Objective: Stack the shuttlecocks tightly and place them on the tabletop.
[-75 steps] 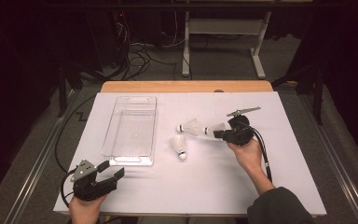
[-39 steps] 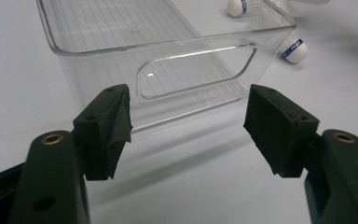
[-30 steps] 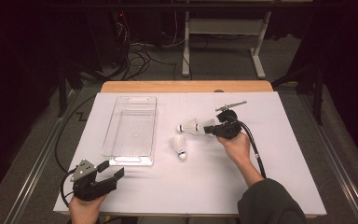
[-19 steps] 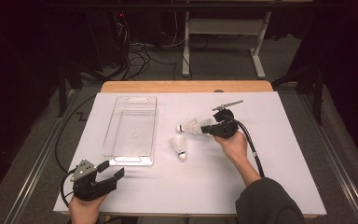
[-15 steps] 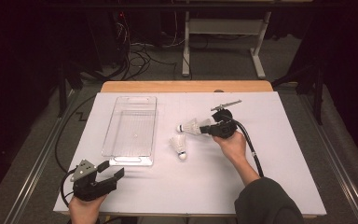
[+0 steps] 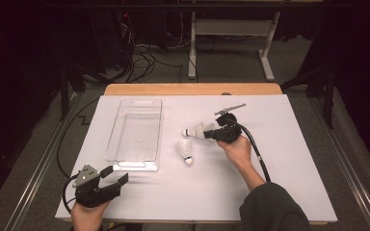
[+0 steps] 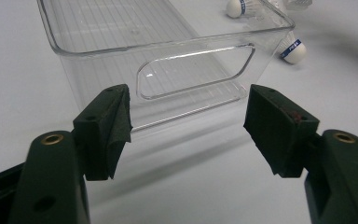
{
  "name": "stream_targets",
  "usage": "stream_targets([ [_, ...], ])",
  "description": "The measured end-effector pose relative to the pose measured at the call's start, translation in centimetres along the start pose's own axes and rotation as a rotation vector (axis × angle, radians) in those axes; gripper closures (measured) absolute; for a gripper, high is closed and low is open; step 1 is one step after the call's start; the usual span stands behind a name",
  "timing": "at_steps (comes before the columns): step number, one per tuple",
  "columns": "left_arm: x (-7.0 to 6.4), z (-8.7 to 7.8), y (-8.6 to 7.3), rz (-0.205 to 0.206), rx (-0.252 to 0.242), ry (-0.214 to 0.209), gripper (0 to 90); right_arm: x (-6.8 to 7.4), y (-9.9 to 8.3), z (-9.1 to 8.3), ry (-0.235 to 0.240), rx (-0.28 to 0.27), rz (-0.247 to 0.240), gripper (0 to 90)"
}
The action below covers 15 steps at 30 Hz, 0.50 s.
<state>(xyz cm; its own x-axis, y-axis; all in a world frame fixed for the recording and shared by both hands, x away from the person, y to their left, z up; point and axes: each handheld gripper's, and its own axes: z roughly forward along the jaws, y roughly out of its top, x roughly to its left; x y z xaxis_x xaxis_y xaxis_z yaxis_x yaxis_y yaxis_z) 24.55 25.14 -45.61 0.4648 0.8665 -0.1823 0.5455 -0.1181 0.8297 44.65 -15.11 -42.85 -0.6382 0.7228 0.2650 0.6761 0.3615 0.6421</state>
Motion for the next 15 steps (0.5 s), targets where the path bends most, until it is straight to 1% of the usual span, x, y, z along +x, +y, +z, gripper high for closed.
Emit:
stream_targets([
  [3,-0.01,0.01,0.00,0.000,0.000,-0.001,32.3,0.11,0.00,0.10,0.004,0.003,0.000,90.0],
  [6,-0.01,0.01,0.00,0.000,0.000,-0.001,32.3,0.16,-0.04,0.26,0.005,0.003,-0.010,90.0],
  [15,0.00,0.01,0.00,0.000,0.000,0.000,32.2,0.39,0.04,0.72,0.016,-0.001,-0.012,90.0],
])
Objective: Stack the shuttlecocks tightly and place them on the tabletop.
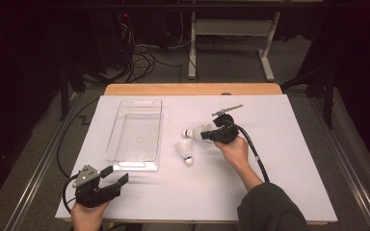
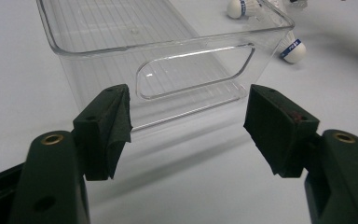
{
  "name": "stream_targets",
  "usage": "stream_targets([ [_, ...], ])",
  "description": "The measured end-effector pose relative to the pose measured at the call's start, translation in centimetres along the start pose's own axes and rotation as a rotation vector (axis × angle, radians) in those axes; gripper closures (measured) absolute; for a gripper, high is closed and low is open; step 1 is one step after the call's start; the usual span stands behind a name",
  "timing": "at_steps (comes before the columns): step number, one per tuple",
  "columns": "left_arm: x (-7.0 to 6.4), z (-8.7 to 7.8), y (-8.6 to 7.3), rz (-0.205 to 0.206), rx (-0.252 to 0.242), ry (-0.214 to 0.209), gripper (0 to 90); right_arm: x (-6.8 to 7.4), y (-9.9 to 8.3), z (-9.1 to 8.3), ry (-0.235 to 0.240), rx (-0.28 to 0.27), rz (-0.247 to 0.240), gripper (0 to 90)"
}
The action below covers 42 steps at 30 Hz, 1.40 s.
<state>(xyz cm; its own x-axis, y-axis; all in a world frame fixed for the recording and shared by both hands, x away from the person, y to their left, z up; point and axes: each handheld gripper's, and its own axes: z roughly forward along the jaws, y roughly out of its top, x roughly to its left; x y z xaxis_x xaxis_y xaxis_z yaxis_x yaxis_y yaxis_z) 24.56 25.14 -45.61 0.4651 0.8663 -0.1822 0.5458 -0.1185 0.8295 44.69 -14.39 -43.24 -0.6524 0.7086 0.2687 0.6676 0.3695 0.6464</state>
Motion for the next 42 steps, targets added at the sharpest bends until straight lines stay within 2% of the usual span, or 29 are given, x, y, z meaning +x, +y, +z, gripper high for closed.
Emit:
stream_targets([
  [15,-0.03,0.01,0.01,0.002,0.001,-0.003,32.2,-0.13,0.07,0.52,-0.005,-0.012,0.015,89.7],
  [29,-0.01,0.00,0.01,0.000,0.000,-0.002,32.2,-0.25,0.07,0.56,-0.041,-0.026,0.023,81.3],
  [42,0.00,-0.09,0.02,-0.001,-0.003,-0.002,32.2,-0.08,0.01,0.22,-0.054,-0.025,0.020,75.5],
])
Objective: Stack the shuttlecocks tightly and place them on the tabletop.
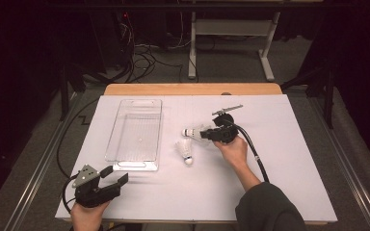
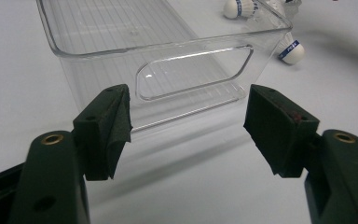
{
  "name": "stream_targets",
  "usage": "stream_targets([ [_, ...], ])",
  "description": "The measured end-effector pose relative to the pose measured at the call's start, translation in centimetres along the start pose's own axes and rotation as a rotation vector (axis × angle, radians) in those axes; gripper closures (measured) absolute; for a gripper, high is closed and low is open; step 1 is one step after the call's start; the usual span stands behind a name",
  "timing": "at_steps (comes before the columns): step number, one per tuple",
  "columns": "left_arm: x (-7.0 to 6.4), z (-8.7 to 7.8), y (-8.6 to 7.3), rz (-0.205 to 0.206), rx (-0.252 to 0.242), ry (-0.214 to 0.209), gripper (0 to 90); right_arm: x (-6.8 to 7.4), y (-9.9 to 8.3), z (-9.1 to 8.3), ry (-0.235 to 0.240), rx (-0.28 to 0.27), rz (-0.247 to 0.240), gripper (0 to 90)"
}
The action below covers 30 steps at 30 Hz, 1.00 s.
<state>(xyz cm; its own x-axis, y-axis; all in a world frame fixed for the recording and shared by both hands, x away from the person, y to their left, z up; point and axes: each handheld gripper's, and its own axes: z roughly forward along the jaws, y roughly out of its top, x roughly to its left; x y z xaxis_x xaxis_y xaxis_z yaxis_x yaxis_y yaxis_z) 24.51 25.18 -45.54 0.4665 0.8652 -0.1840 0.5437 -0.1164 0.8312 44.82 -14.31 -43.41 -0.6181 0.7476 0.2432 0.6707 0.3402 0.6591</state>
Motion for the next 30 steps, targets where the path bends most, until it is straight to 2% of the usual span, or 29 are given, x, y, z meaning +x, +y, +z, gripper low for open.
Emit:
stream_targets([
  [6,-0.1,0.0,0.0,0.002,0.001,0.002,32.2,0.1,0.0,-0.3,-0.018,0.002,-0.021,73.7],
  [30,-0.1,0.1,0.0,0.004,0.003,-0.002,32.2,-0.1,-0.7,-1.1,-0.014,0.002,0.000,68.4],
])
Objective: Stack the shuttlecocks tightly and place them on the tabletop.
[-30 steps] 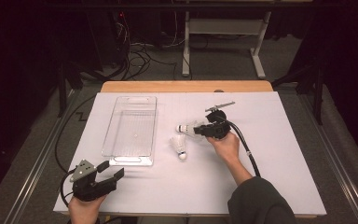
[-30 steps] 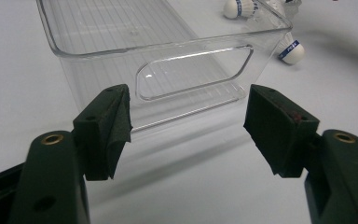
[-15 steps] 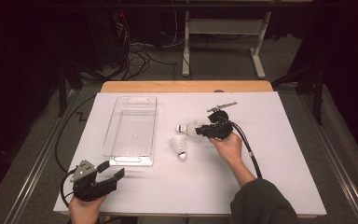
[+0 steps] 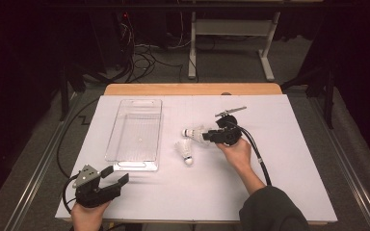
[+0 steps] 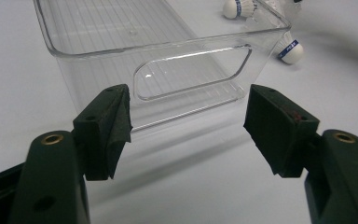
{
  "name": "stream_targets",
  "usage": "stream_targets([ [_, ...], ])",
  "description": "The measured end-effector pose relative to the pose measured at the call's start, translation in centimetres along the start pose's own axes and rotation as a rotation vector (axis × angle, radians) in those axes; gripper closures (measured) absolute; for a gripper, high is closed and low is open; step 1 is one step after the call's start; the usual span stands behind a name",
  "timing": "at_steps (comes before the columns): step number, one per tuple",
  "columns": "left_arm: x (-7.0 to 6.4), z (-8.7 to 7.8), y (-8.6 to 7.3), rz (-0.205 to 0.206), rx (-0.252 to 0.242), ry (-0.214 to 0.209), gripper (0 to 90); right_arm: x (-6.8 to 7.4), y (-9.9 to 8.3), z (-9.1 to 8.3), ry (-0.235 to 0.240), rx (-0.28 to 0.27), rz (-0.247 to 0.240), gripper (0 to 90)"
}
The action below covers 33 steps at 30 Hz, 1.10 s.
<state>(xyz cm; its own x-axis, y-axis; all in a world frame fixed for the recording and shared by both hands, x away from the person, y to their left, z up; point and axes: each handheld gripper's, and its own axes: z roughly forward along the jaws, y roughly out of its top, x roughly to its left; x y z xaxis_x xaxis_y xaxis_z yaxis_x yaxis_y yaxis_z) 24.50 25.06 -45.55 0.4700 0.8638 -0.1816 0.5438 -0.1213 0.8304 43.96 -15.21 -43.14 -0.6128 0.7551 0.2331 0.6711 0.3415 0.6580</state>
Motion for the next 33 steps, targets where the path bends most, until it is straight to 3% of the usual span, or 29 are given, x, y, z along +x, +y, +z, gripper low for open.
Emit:
stream_targets([
  [33,0.0,0.0,0.0,-0.001,0.000,-0.002,32.2,0.4,-0.9,-1.6,-0.003,-0.032,-0.013,60.9],
])
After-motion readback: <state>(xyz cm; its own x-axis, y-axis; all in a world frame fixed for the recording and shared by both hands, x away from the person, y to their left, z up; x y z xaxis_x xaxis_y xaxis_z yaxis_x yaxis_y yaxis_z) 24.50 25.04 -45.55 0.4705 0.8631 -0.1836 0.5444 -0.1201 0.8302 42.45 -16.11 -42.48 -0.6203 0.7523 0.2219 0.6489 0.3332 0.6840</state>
